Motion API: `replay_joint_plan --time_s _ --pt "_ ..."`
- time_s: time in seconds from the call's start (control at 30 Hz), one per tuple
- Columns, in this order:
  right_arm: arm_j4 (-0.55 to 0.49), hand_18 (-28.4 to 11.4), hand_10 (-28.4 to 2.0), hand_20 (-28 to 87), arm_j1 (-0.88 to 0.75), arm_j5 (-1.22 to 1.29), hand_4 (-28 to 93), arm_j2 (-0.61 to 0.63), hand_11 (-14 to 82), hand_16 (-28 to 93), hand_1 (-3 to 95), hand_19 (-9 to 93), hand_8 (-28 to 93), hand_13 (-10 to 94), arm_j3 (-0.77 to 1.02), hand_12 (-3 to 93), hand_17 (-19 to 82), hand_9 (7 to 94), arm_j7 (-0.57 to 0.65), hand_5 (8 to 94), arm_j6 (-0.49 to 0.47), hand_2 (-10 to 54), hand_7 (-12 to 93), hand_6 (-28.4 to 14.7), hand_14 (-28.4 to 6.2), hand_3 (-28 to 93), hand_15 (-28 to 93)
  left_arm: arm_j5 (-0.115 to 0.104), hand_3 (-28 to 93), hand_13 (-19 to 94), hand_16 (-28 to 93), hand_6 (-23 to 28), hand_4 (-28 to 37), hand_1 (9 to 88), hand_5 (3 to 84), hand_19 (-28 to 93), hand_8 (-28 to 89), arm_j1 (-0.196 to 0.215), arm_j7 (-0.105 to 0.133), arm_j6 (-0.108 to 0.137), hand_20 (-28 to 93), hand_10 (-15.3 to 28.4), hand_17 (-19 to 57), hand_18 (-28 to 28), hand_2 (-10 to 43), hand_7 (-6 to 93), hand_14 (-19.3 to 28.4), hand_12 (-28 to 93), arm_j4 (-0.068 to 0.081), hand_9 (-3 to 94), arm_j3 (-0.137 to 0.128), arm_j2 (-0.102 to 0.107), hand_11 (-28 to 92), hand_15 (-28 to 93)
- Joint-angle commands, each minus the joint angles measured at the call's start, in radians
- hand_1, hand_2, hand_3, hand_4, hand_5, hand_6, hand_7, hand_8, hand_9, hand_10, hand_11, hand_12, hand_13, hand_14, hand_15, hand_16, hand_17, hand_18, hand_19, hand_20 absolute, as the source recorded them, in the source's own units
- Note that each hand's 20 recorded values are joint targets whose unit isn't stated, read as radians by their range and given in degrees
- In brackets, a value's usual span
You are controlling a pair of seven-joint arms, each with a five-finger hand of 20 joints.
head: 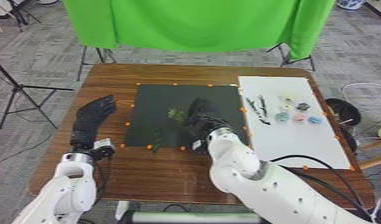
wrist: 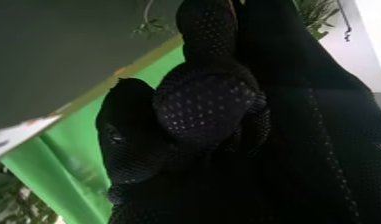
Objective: Arrange flowers
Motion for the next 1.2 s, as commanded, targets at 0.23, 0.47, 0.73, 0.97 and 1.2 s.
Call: replay_joint_plan --time_s 0.23,0.47,0.73,0.97,1.2 --pt "-0.017 -4.1 -12.4 39 -0.007 0.073 -4 -0.026 27.3 24 57.7 86 13 94 -0.035 28.5 77 93.7 0.003 78.5 0.002 -9.5 31 -5.1 -2.6 60 55 -0.003 72 39 -3 2.1 -26.6 26.2 49.3 12 -8 0.013 -0.004 -0.009 17 13.0 9.8 11.7 -3.7 16.9 15.4 10 -0.006 47.2 -0.009 -0.006 20 19" --pt "-0.011 -4.0 -11.3 38 -0.004 0.08 -3 -0.028 25.7 24 56.9 85 13 94 -0.041 29.5 77 93.4 0.009 78.1 0.01 -9.5 30 -4.9 -2.5 59 54 -0.002 72 39 -3 2.1 -26.4 26.2 49.4 12 -8 0.011 -0.005 -0.012 17 13.0 9.8 11.7 -3.7 16.8 15.4 10 -0.005 47.2 -0.007 -0.005 20 19" --pt "-0.005 -4.2 -11.8 38 0.01 0.106 -3 -0.033 26.6 24 53.4 84 13 94 -0.047 27.2 77 92.6 0.003 77.8 0.026 -9.5 27 -5.3 -2.7 58 53 -0.004 72 38 -3 2.1 -26.2 26.2 49.3 12 -8 0.01 -0.002 -0.012 17 13.0 9.6 11.8 -3.8 16.8 15.4 10 -0.004 47.1 -0.007 -0.005 19 19" --pt "-0.003 -4.0 -12.8 39 0.023 0.126 -3 -0.036 29.0 25 48.5 83 12 94 -0.051 22.7 77 90.2 -0.006 72.4 0.031 -9.5 22 -4.6 -2.9 57 52 -0.002 72 38 -3 2.1 -25.9 26.3 49.3 12 -8 0.004 -0.003 -0.017 17 12.9 9.5 11.9 -4.2 16.9 15.5 10 -0.001 47.1 -0.003 -0.006 19 19" --pt "-0.007 -4.2 -13.2 39 0.029 0.134 -6 -0.033 29.2 25 41.5 83 5 94 -0.035 22.5 77 89.8 -0.019 70.3 0.035 -9.5 21 -3.8 -3.1 63 51 -0.002 72 38 -3 2.0 -25.8 26.5 49.0 12 -8 0.005 -0.001 -0.017 17 12.9 9.4 11.9 -4.2 16.8 15.4 10 -0.001 47.1 -0.002 -0.007 19 19"
